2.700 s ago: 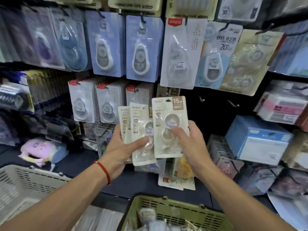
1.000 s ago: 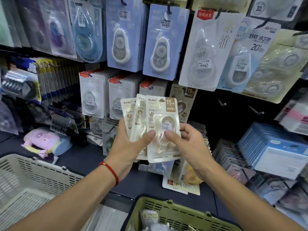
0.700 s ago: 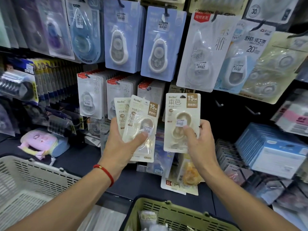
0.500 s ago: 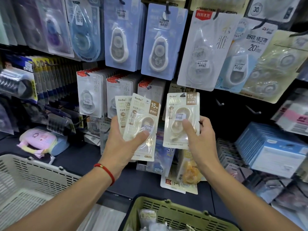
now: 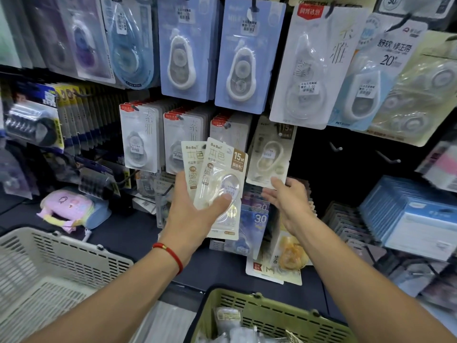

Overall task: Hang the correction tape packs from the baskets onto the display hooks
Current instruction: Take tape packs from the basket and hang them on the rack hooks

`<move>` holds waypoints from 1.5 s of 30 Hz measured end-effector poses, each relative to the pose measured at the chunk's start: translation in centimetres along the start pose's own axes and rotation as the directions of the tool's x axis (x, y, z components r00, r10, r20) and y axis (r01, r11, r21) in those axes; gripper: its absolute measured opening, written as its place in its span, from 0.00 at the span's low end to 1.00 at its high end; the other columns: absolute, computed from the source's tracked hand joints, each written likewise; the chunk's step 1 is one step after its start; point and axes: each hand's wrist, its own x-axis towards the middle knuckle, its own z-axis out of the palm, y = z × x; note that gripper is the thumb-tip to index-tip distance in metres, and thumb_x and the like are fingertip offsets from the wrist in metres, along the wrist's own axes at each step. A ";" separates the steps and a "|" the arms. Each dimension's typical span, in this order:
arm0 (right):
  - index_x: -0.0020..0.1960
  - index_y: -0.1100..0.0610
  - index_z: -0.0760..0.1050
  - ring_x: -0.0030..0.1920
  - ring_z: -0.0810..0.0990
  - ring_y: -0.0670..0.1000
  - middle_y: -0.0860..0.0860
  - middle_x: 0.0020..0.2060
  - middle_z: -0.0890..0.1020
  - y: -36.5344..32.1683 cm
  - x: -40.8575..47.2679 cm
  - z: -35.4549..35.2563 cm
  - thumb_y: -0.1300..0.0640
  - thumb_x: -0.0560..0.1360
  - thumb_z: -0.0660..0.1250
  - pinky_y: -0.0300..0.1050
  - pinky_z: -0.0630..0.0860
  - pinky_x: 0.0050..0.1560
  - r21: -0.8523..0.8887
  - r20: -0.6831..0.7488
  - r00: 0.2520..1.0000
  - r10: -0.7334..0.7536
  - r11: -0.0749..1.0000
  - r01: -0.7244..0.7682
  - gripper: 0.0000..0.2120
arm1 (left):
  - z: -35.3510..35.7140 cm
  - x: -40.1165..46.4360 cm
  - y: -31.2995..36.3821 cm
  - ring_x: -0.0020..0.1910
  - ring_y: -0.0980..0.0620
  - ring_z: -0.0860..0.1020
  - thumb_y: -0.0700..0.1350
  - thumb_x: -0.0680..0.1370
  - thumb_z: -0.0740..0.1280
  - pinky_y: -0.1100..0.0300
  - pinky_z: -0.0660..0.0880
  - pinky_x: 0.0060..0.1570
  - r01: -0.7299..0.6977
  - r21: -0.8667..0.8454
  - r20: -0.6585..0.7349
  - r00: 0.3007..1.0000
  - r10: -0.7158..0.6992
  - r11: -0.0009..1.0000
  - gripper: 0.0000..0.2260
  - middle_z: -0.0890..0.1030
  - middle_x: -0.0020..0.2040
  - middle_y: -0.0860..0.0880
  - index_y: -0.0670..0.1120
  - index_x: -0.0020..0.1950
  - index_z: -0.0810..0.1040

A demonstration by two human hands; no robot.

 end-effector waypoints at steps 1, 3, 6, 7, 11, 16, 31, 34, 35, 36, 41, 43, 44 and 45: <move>0.80 0.61 0.61 0.40 0.87 0.47 0.53 0.49 0.81 0.5 -0.1 -0.1 0.56 0.84 0.67 0.41 0.83 0.45 -0.037 0.007 1.000 0.023 0.999 -0.023 0.28 | 0.1 -0.1 -0.1 0.63 0.59 0.82 0.51 0.70 0.81 0.47 0.79 0.65 0.005 -0.001 0.011 1.000 -0.005 1.000 0.30 0.83 0.63 0.61 0.61 0.69 0.72; 0.83 0.55 0.54 0.45 0.85 0.49 0.55 0.55 0.80 0.8 -0.6 -0.5 0.55 0.83 0.67 0.50 0.84 0.54 -0.173 -0.006 1.000 0.029 0.985 -0.030 0.33 | 0.2 -0.2 -0.1 0.64 0.56 0.81 0.50 0.70 0.81 0.46 0.79 0.66 0.009 -0.010 0.025 1.000 -0.009 1.000 0.32 0.83 0.64 0.59 0.60 0.70 0.72; 0.71 0.56 0.71 0.43 0.86 0.48 0.55 0.59 0.82 -1.1 -2.5 -1.1 0.54 0.82 0.69 0.53 0.86 0.53 -0.236 0.083 0.995 -0.050 0.969 0.069 0.20 | 0.5 -0.4 0.2 0.64 0.56 0.82 0.51 0.68 0.81 0.47 0.80 0.64 0.008 -0.035 0.032 0.999 -0.007 0.999 0.34 0.83 0.64 0.59 0.58 0.70 0.72; 0.64 0.56 0.78 0.42 0.86 0.48 0.56 0.57 0.84 -1.8 -3.4 -1.2 0.52 0.83 0.68 0.49 0.86 0.48 -0.201 0.200 0.978 -0.064 0.974 0.105 0.13 | 0.7 -0.4 0.3 0.63 0.57 0.83 0.51 0.67 0.82 0.50 0.81 0.63 0.006 -0.045 0.029 1.000 -0.005 0.999 0.34 0.84 0.63 0.59 0.57 0.70 0.72; 0.56 0.57 0.83 0.42 0.86 0.50 0.56 0.47 0.87 -3.2 -7.1 -1.6 0.41 0.80 0.71 0.46 0.84 0.42 -0.155 0.565 0.819 -0.098 0.963 0.223 0.19 | 1.3 -0.5 0.6 0.59 0.54 0.85 0.48 0.67 0.84 0.56 0.84 0.55 -0.001 -0.102 0.026 1.000 0.003 0.995 0.33 0.86 0.60 0.55 0.53 0.69 0.73; 0.55 0.56 0.82 0.43 0.87 0.49 0.51 0.46 0.88 -3.3 -8.4 -2.6 0.48 0.76 0.77 0.43 0.83 0.40 -0.179 0.498 0.850 -0.172 0.938 0.295 0.14 | 1.7 -0.7 0.9 0.61 0.53 0.84 0.56 0.62 0.87 0.52 0.84 0.56 0.009 -0.128 0.086 0.996 0.002 0.992 0.39 0.85 0.62 0.54 0.53 0.68 0.72; 0.56 0.48 0.73 0.52 0.85 0.44 0.41 0.50 0.85 -2.8 -6.8 -4.0 0.41 0.70 0.68 0.43 0.78 0.49 -0.076 0.199 0.903 -0.380 0.913 0.401 0.18 | 0.8 -0.4 0.1 0.61 0.55 0.83 0.36 0.72 0.81 0.59 0.83 0.55 0.009 -0.054 0.056 0.998 -0.006 0.999 0.31 0.85 0.60 0.57 0.55 0.69 0.73; 0.57 0.47 0.73 0.52 0.84 0.43 0.44 0.52 0.84 -2.9 -6.7 -3.8 0.38 0.69 0.67 0.43 0.78 0.50 -0.072 0.168 0.906 -0.388 0.912 0.404 0.21 | 0.7 -0.3 0.0 0.61 0.54 0.83 0.36 0.72 0.81 0.56 0.83 0.57 0.017 -0.062 0.050 0.999 -0.014 0.998 0.32 0.85 0.60 0.57 0.55 0.70 0.73; 0.57 0.47 0.73 0.51 0.84 0.41 0.43 0.53 0.84 -3.0 -6.7 -3.7 0.36 0.69 0.67 0.43 0.77 0.50 -0.077 0.148 0.912 -0.382 0.915 0.396 0.22 | 0.7 -0.2 0.0 0.61 0.54 0.83 0.36 0.72 0.81 0.54 0.83 0.57 0.020 -0.062 0.048 0.999 -0.017 0.998 0.31 0.85 0.60 0.56 0.55 0.70 0.73; 0.57 0.46 0.73 0.51 0.83 0.40 0.43 0.53 0.84 -3.1 -6.7 -3.6 0.35 0.69 0.67 0.43 0.76 0.50 -0.084 0.126 0.918 -0.376 0.918 0.388 0.22 | 0.6 -0.1 -0.1 0.62 0.53 0.83 0.36 0.72 0.81 0.53 0.83 0.58 0.022 -0.063 0.045 0.999 -0.020 0.998 0.31 0.85 0.60 0.56 0.55 0.69 0.73; 0.57 0.42 0.71 0.47 0.84 0.40 0.45 0.49 0.86 -3.1 -6.4 -3.0 0.38 0.79 0.71 0.39 0.76 0.46 -0.162 0.045 0.906 -0.422 0.891 0.423 0.14 | 0.5 0.1 -0.1 0.58 0.54 0.84 0.39 0.70 0.76 0.55 0.84 0.53 0.038 -0.074 0.022 0.999 -0.036 0.997 0.28 0.85 0.57 0.57 0.58 0.66 0.74; 0.57 0.43 0.70 0.44 0.82 0.40 0.44 0.46 0.85 -3.2 -6.4 -2.6 0.37 0.78 0.70 0.35 0.73 0.42 -0.193 0.009 0.902 -0.432 0.884 0.426 0.15 | 0.6 0.1 0.0 0.56 0.57 0.84 0.41 0.69 0.74 0.59 0.84 0.48 0.043 -0.075 0.022 0.999 -0.041 0.996 0.27 0.85 0.55 0.59 0.59 0.64 0.75; 0.57 0.45 0.70 0.42 0.81 0.39 0.44 0.45 0.84 -3.2 -6.4 -2.4 0.38 0.79 0.70 0.34 0.72 0.40 -0.206 -0.010 0.899 -0.437 0.881 0.426 0.16 | 0.6 0.1 0.0 0.55 0.58 0.85 0.41 0.69 0.74 0.62 0.83 0.46 0.043 -0.078 0.022 0.999 -0.042 0.996 0.26 0.85 0.55 0.59 0.59 0.64 0.75; 0.57 0.47 0.70 0.39 0.79 0.38 0.45 0.43 0.83 -3.2 -6.4 -2.3 0.40 0.79 0.71 0.32 0.71 0.38 -0.213 -0.027 0.895 -0.445 0.877 0.430 0.16 | 0.7 0.1 0.0 0.55 0.58 0.85 0.39 0.71 0.74 0.63 0.83 0.44 0.043 -0.080 0.022 0.999 -0.042 0.996 0.25 0.85 0.54 0.59 0.59 0.64 0.75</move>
